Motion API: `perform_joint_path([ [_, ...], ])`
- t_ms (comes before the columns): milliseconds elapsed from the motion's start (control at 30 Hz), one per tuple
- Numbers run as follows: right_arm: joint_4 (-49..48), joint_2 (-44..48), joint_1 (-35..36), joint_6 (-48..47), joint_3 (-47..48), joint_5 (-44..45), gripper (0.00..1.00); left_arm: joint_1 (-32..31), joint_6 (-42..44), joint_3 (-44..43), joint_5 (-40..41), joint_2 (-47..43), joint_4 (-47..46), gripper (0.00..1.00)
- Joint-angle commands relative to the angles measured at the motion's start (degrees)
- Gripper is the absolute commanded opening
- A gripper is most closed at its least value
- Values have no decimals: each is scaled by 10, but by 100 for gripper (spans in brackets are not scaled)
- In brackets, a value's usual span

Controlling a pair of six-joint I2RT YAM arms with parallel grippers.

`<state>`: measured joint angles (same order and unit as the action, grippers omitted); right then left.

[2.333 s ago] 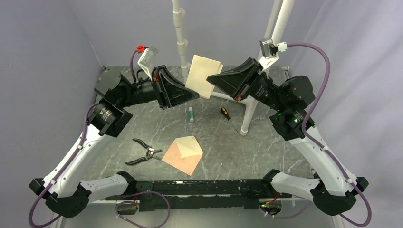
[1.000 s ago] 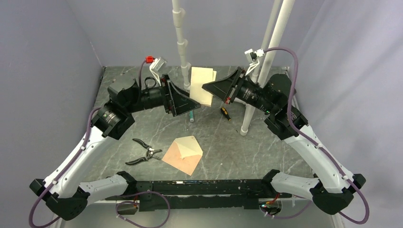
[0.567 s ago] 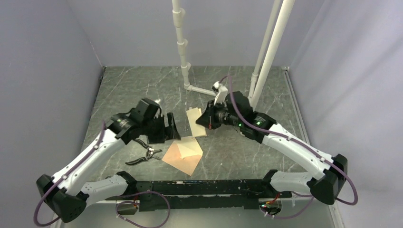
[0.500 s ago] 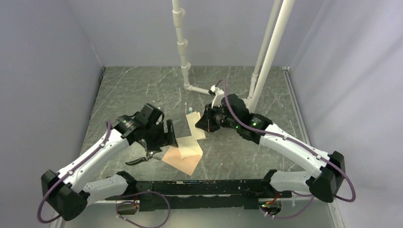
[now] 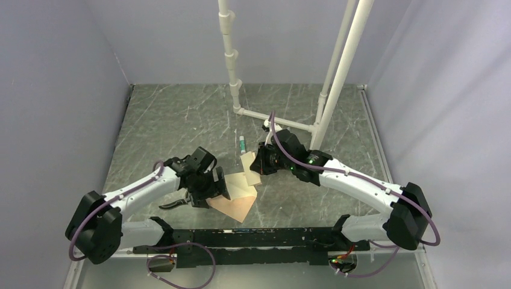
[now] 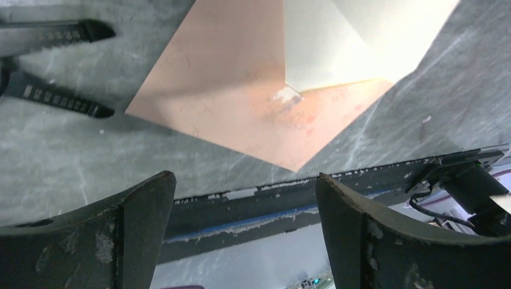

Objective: Place the letter into the envelope and seal it

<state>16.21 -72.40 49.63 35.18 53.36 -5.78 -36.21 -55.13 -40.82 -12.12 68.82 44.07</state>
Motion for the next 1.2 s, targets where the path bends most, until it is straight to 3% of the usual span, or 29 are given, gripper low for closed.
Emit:
perform_joint_path([
  [0,-37,1,3,5,-1,19,0,-2,-14,40,13,11,-123,91],
  [200,-33,-6,2,4,-4,12,0,-4,-26,80,29,24,-182,90],
  [367,-7,-19,2,8,-5,17,0,-3,-14,77,57,52,-204,72],
  [500,41,-35,-3,17,-1,18,0,-2,14,43,100,80,-193,67],
  [800,39,-101,-20,16,-21,-66,0,50,89,-16,87,168,-213,67],
  [967,19,-129,-20,25,-17,-58,0,68,115,-49,66,179,-199,68],
  [1167,30,-156,-20,29,5,-28,0,69,83,-81,82,143,-92,82],
])
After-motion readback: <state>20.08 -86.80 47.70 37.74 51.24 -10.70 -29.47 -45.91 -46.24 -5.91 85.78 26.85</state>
